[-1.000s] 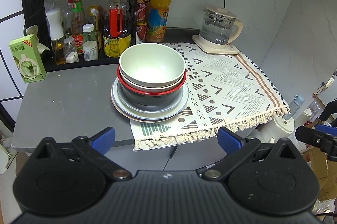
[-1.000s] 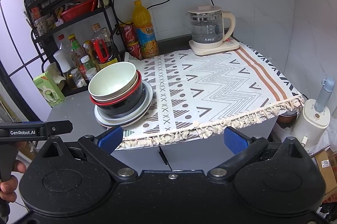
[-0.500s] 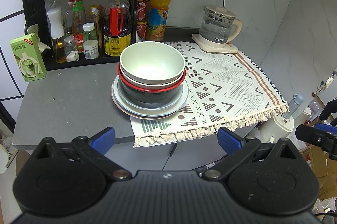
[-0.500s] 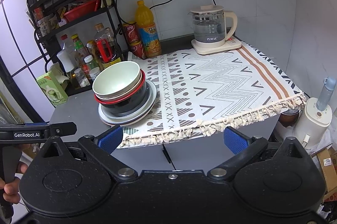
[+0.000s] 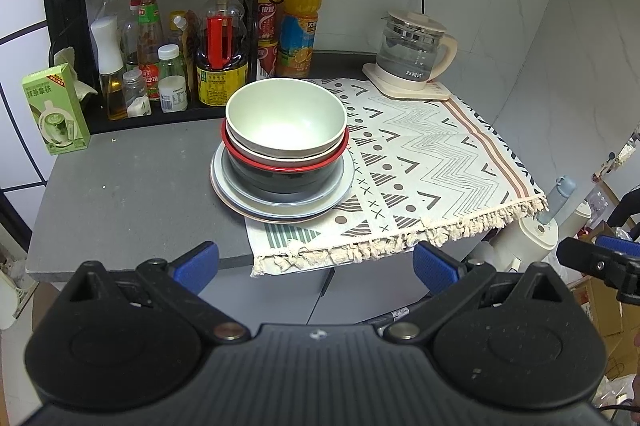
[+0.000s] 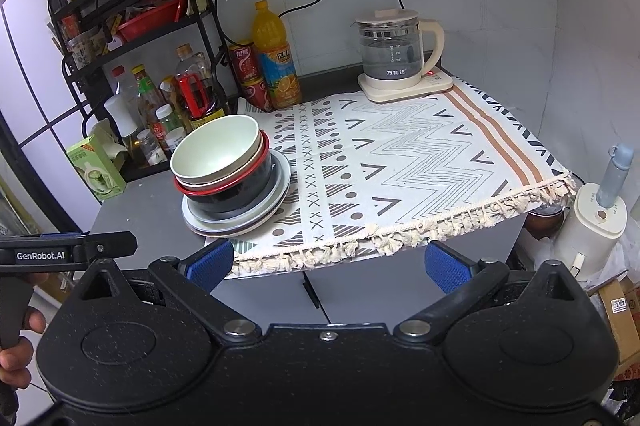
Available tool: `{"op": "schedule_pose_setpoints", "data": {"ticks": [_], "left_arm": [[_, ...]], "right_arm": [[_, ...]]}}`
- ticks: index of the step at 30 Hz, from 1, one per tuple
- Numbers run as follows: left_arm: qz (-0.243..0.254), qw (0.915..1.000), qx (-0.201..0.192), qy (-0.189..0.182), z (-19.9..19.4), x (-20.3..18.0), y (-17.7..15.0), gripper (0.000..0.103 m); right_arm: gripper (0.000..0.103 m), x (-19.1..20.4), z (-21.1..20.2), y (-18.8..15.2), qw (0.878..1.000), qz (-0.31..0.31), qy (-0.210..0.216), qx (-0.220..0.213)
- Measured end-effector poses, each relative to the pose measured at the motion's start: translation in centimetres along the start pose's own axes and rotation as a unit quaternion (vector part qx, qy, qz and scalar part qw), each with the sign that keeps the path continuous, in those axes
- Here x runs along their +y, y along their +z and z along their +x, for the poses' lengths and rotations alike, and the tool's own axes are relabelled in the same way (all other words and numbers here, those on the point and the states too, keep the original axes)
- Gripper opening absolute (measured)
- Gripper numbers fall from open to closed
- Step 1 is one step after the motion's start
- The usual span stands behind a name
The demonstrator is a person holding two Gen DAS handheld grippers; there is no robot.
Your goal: Organize plates and bowls
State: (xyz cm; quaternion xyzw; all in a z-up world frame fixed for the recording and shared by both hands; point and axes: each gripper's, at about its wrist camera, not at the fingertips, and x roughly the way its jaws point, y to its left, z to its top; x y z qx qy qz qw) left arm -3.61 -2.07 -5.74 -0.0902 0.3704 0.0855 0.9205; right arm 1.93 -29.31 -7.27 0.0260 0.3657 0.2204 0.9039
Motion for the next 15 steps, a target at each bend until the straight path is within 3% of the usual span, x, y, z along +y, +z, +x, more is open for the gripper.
{"op": "schedule_pose_setpoints", "data": {"ticks": [15], "left_arm": [[0.002,0.9999,-0.003,0.010,-0.87,-1.03,0.27,0.102]], "right_arm": [[0.103,0.05,0.24,0.25,1.000,-0.006,0.012,0.008]]}}
